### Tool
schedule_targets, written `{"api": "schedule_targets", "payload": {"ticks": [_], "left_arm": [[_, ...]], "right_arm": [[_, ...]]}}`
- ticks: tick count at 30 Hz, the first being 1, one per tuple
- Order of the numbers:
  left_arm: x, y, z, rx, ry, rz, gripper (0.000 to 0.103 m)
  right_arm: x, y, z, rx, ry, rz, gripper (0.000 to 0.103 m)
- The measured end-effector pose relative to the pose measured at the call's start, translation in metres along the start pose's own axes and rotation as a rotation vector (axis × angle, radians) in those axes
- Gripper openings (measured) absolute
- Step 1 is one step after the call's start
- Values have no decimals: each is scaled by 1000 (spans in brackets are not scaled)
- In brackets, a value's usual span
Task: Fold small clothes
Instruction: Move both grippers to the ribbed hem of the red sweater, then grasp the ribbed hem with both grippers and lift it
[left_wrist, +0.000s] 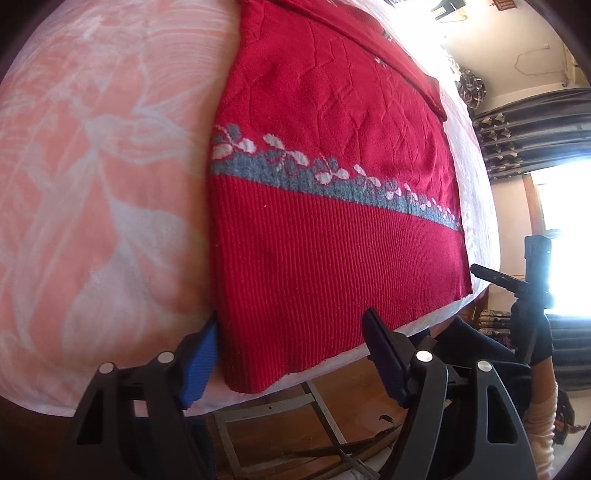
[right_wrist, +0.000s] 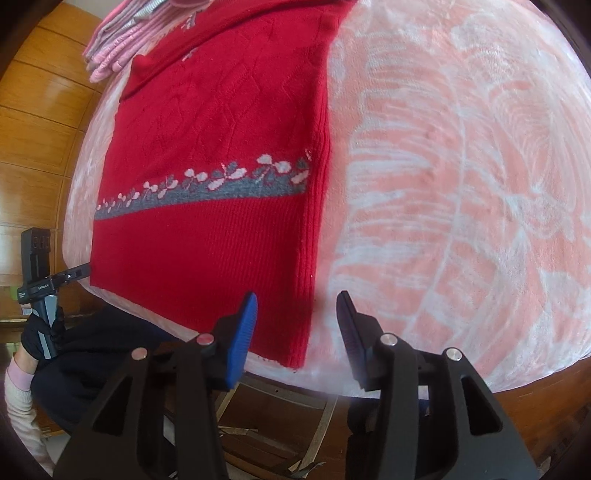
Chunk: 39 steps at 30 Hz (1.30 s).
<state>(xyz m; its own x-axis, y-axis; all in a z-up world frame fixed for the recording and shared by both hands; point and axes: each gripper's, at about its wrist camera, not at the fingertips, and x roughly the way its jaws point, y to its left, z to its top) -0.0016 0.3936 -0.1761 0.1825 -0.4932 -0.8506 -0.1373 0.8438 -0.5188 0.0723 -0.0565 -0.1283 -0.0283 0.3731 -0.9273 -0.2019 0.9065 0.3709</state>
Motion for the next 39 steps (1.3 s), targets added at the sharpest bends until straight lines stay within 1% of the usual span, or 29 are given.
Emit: {"api": "schedule_targets", "payload": {"ticks": [2, 5, 7, 8, 9, 10, 11, 12, 13, 15, 17, 19, 21, 23, 24, 26, 28, 30, 32, 35, 37, 39], "left_arm": [[2, 3, 1, -11, 2, -7, 75], [5, 2, 4, -13, 4, -22, 82], [6, -1, 3, -2, 3, -9, 83], [7, -4, 3, 9, 4, 2, 83], [7, -5, 3, 18, 3, 10, 82], [8, -6, 2, 22, 1, 16, 82], [8, -6, 2, 22, -1, 28, 77], [6, -4, 1, 20, -3, 39, 70], [5, -2, 2, 12, -6, 46, 65], [0, 5, 2, -20, -14, 40, 35], [-5, 12, 2, -57, -20, 7, 19], [-10, 10, 1, -56, -31, -11, 15], [-16, 3, 1, -38, -49, -36, 14], [-22, -4, 0, -27, -73, -68, 13], [-22, -7, -1, -17, -77, -65, 13], [-17, -7, -2, -3, -60, -32, 13], [-5, 0, -5, -20, -23, 8, 12], [2, 7, -7, -38, 1, 12, 10], [1, 8, -6, -43, -3, -1, 9], [-5, 5, -1, -49, -29, -25, 9], [-12, 2, 3, -57, -57, -70, 9], [-23, -4, 9, -54, -96, -125, 9]], "right_arm": [[7, -1, -1, 8, 23, 14, 45], [15, 3, -4, -13, 44, 1, 45], [17, 7, -4, -30, 45, 2, 45], [17, 8, -5, -36, 44, 7, 39], [17, 10, -6, -43, 45, 8, 30], [18, 11, -7, -50, 46, 4, 26], [18, 12, -8, -55, 46, 3, 19], [18, 14, -10, -60, 47, 10, 10], [17, 17, -10, -64, 46, 20, 6], [10, 21, -12, -75, 31, 27, 6], [0, 24, -13, -72, 10, 48, 6], [-11, 23, -15, -59, -13, 75, 5], [-19, 22, -17, -44, -29, 107, 5], [-21, 20, -21, -43, -25, 98, 5], [-19, 20, -22, -44, -15, 84, 5], [-8, 17, -23, -35, 17, 41, 5], [4, 10, -25, -18, 60, 9, 5], [10, 10, -27, -22, 78, -2, 4], [6, 11, -25, -27, 69, 15, 4], [-1, 11, -22, -16, 56, 49, 4], [-9, 10, -19, -2, 42, 97, 4], [-21, 12, -14, 9, 9, 166, 4]]}}
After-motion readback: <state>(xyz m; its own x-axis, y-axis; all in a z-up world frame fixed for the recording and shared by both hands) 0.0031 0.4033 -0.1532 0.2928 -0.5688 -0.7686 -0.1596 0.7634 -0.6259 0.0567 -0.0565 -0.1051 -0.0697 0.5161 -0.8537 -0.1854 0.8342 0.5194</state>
